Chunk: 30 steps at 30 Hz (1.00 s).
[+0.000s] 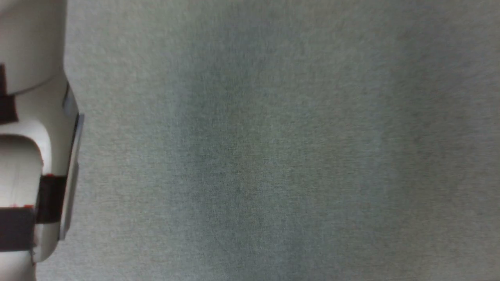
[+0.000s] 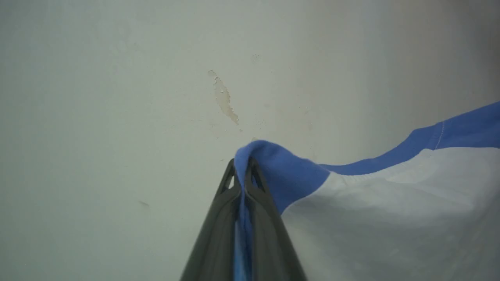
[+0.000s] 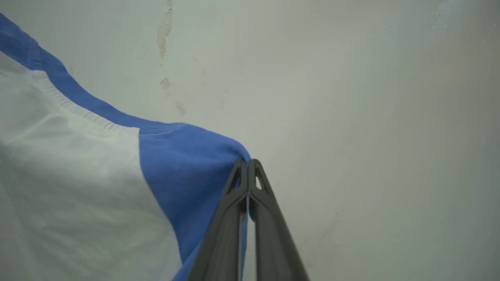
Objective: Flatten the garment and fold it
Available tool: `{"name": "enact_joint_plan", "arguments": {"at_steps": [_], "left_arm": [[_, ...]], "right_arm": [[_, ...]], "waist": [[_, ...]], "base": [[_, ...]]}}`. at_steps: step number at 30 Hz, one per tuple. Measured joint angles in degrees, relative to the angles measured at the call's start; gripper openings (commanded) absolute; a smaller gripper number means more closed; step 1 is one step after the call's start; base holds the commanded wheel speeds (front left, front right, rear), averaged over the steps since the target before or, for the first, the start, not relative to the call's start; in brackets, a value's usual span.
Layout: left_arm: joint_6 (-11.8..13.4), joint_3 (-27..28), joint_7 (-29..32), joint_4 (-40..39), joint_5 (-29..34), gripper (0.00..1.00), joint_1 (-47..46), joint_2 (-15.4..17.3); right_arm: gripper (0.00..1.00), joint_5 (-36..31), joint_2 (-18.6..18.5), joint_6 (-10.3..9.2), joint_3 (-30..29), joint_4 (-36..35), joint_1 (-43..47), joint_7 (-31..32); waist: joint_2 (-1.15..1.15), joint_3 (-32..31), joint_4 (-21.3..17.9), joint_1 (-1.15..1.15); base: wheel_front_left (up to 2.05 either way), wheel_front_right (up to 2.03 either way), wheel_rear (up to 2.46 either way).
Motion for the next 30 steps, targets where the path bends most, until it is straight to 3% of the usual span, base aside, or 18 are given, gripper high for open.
{"name": "enact_joint_plan", "arguments": {"at_steps": [9,16,24,26,30], "left_arm": [[-1.2,-2.6,-11.4,4.0,2.4,0.0,-3.4,0.7],[-3.5,-5.0,-14.5,-2.6,2.8,0.0,1.4,2.5],[-3.4,-7.2,-13.3,-17.0,2.1,0.0,13.4,4.6],[-2.3,-8.4,-11.8,-24.1,1.6,0.0,20.3,5.8],[-0.9,-11.0,-10.2,-32.9,0.4,0.0,31.9,7.5]], "right_arm": [[0.0,2.8,-6.0,0.0,8.4,6.4,-5.5,-9.2],[0.0,9.5,-10.7,0.0,13.8,3.2,-3.9,-16.1],[0.0,18.0,-17.9,0.0,13.9,-7.4,8.8,-21.7],[0.0,20.1,-21.2,0.0,11.4,-11.7,16.7,-23.9],[0.0,21.7,-23.5,0.0,7.7,-15.9,29.2,-25.9]], "waist": [[0.0,11.1,1.0,-0.01],[0.0,17.5,1.4,-0.01],[0.0,18.6,1.3,-0.03],[0.0,17.2,1.3,-0.03],[0.0,14.1,1.1,-0.04]], "base": [[0.0,0.0,0.0],[0.0,0.0,0.0],[0.0,0.0,0.0],[0.0,0.0,0.0],[0.0,0.0,0.0]]}}
